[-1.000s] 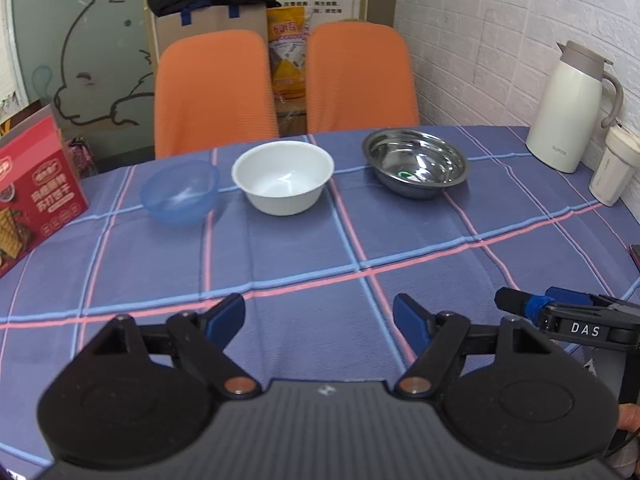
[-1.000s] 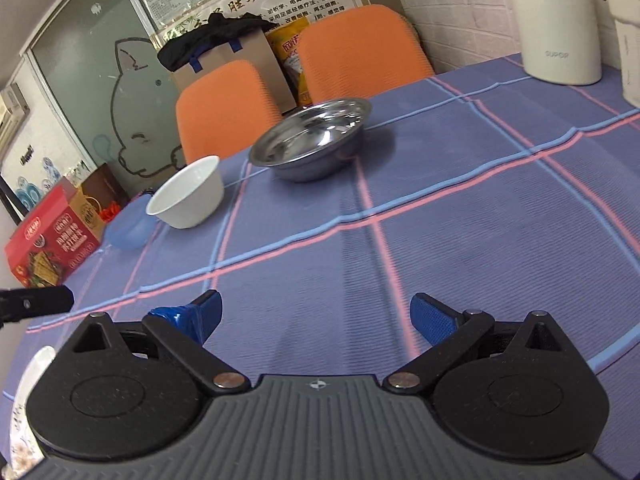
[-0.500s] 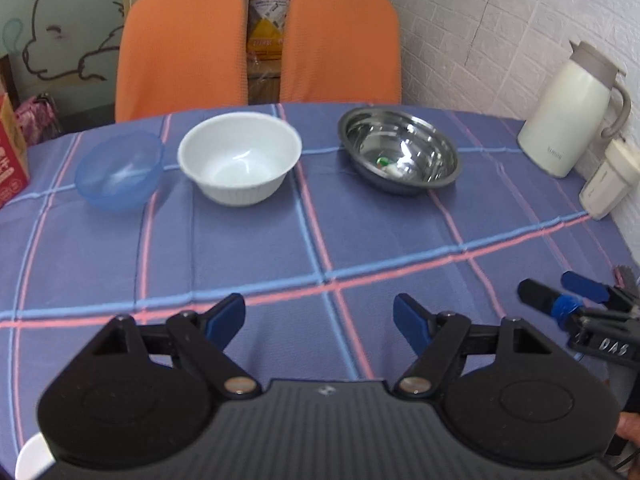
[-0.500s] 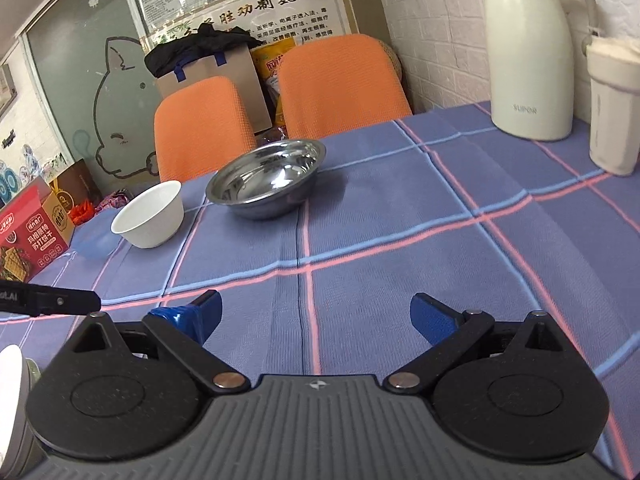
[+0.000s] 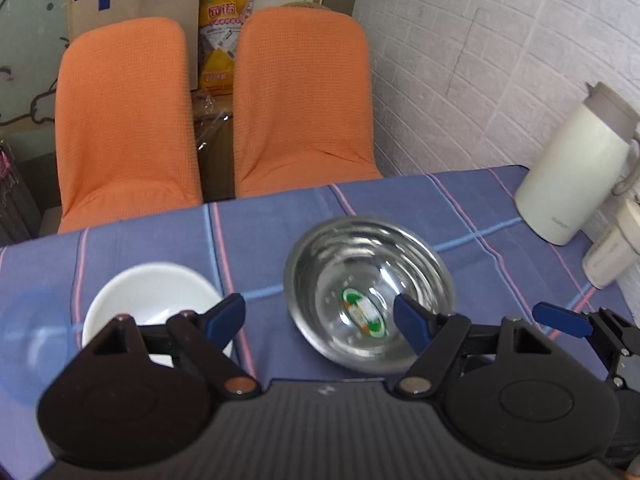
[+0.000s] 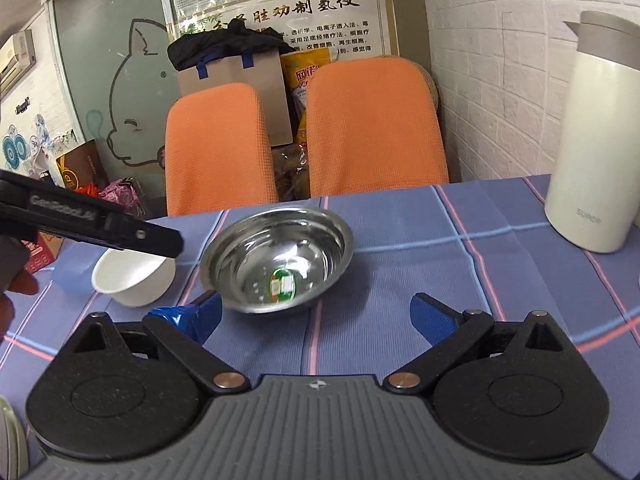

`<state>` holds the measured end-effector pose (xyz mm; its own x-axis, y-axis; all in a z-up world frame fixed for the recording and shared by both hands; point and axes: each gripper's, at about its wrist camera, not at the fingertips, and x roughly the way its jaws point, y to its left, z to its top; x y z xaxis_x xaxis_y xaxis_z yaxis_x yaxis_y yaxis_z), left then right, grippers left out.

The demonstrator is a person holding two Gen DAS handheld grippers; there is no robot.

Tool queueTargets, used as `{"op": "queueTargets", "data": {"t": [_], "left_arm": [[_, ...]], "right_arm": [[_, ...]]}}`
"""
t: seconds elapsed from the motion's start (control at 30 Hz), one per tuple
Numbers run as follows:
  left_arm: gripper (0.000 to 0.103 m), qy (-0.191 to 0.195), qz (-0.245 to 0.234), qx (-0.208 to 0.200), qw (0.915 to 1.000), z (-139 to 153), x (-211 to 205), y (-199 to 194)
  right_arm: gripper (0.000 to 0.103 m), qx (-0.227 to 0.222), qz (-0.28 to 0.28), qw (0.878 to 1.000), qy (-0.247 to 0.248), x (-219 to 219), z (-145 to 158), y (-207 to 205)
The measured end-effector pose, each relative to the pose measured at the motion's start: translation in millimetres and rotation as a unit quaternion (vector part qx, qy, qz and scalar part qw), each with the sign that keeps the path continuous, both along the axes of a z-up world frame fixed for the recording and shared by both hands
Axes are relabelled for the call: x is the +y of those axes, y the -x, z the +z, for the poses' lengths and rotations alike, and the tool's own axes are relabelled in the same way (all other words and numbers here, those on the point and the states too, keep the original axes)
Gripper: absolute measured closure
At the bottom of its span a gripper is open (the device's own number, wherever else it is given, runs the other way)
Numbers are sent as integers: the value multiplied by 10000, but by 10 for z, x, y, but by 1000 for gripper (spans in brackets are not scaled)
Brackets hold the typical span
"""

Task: Organize plates and bowls
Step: 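Close the left tool on the steel bowl rim and lift it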

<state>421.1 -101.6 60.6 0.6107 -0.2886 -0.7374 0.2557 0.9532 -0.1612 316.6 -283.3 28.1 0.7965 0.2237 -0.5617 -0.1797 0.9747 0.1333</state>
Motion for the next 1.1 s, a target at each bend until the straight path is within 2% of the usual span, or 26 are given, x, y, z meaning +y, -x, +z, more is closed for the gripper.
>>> {"op": "queueTargets", "data": {"t": [0.27,0.43,0.63,0.67,0.7,0.83,1.1], "left_arm": [[27,-246,38,236,9994,-347,-138,-591],[27,-271,-95,336,9990,-479,-251,-696],[29,-334,-100,439,9984,-573,-256,-750],[31,-329,-95,475,9983,-590,-250,-761],[41,-311,-99,524,9981,-613,-243,-771],[61,-413,-143,627,9971,-675,-243,-789],[63,-379,-250,611,9971,-667,-251,-759]], "right_arm": [[15,344,-73,9993,124,11,-233,-577],[15,602,-136,9976,299,63,-373,-836],[15,782,159,9965,256,148,-485,-866],[15,796,204,9963,244,168,-487,-868],[15,786,246,9963,246,190,-484,-859],[15,798,409,9956,283,288,-471,-841],[15,778,618,9948,238,412,-450,-836]]}}
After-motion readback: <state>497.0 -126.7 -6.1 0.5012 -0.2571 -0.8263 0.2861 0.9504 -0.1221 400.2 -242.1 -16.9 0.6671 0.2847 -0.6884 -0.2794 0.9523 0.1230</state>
